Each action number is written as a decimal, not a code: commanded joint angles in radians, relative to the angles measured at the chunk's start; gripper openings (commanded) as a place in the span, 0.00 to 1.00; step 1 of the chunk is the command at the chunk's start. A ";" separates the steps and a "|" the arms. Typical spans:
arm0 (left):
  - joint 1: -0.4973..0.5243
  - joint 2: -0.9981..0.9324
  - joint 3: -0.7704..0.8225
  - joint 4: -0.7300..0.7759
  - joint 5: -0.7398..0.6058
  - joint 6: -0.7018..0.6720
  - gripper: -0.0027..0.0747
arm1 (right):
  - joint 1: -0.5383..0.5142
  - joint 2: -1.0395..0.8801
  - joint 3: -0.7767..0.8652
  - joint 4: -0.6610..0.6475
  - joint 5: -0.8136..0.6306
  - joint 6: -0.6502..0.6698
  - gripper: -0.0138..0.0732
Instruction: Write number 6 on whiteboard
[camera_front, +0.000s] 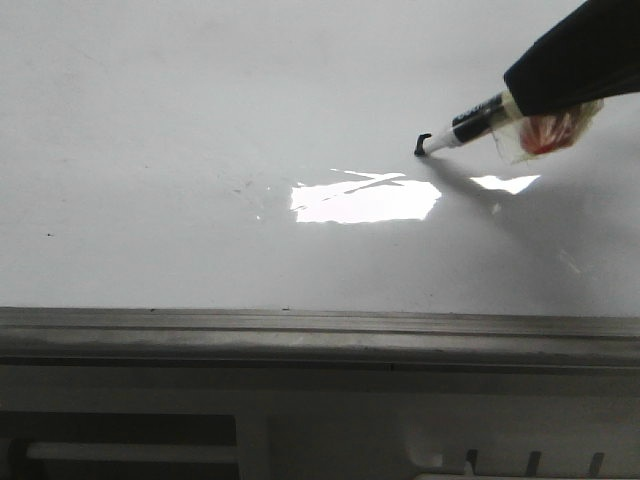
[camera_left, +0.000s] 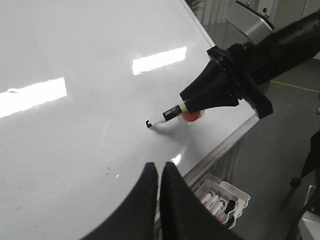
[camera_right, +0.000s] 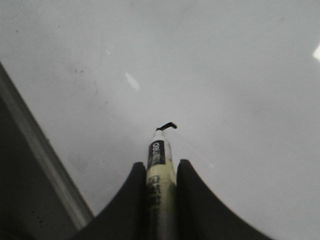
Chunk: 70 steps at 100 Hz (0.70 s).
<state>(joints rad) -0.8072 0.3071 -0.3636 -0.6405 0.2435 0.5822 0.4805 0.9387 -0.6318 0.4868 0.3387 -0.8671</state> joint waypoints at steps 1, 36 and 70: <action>0.001 0.008 -0.026 -0.020 -0.064 -0.010 0.01 | -0.005 0.003 -0.028 0.006 0.036 0.005 0.08; 0.001 0.008 -0.026 -0.020 -0.063 -0.010 0.01 | -0.005 0.006 -0.028 -0.058 0.244 0.022 0.08; 0.001 0.008 -0.026 -0.020 -0.054 -0.010 0.01 | -0.074 -0.052 -0.068 -0.132 0.187 0.110 0.08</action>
<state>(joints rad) -0.8072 0.3071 -0.3636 -0.6423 0.2454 0.5802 0.4307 0.9015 -0.6445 0.3929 0.6165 -0.7615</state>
